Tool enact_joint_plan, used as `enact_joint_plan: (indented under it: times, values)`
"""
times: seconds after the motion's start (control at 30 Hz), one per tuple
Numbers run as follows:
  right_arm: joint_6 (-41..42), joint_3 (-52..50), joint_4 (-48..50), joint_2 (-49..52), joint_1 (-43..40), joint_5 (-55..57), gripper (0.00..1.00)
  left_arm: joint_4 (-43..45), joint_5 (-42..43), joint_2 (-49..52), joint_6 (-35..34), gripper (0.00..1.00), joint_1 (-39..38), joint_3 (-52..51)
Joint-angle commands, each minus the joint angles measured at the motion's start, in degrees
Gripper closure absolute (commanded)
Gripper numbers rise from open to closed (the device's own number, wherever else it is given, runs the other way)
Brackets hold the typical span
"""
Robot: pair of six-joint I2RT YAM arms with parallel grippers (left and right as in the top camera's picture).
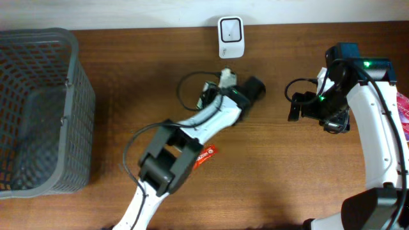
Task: Scan the item barcode
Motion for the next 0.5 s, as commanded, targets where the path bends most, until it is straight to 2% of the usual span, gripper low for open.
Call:
enact_joint_plan:
  times: [0.0, 0.03, 0.1, 0.13, 0.2, 0.3, 0.33, 0.37, 0.43, 0.47]
  values:
    - [-2.3, 1.3, -0.2, -1.0, -0.4, 0.1, 0.01, 0.5, -2.5, 0.2, 1.7, 0.60, -2.5, 0.5]
    - [-2.3, 1.3, -0.2, -1.0, -0.4, 0.1, 0.01, 0.5, -1.0, 0.2, 1.7, 0.57, -2.8, 0.5]
    - [-2.3, 1.3, -0.2, -1.0, -0.4, 0.1, 0.01, -0.3, 5.5, 0.2, 1.7, 0.37, -3.0, 0.5]
    - [-2.3, 1.4, -0.2, -1.0, -0.4, 0.1, 0.01, -1.1, 7.7, 0.2, 1.7, 0.35, -3.0, 0.6]
    - [-2.3, 1.5, -0.2, -1.0, -0.4, 0.1, 0.01, -3.7, 11.0, -0.1, 1.7, 0.40, -3.0, 2.4]
    - [-2.3, 1.6, -0.3, -1.0, -0.4, 0.1, 0.01, -10.4, 12.0, -0.2, 0.0, 0.41, -0.5, 11.3]
    - [-2.3, 1.6, -0.4, -1.0, -0.4, 0.1, 0.01, -11.9, 15.6, -0.2, -0.3, 0.41, 1.4, 14.1]
    - [-2.3, 1.6, -0.4, -1.0, -0.4, 0.1, 0.01, -13.2, 24.4, -0.2, -0.2, 0.41, 4.4, 17.0]
    - [-2.3, 1.6, -0.3, -1.0, -0.4, 0.1, 0.01, -13.4, 48.2, -0.2, -0.2, 0.41, 13.1, 19.4]
    - [-2.3, 1.6, -0.2, -1.0, -0.4, 0.1, 0.01, -13.5, 53.0, -0.2, -0.2, 0.43, 16.0, 19.4]
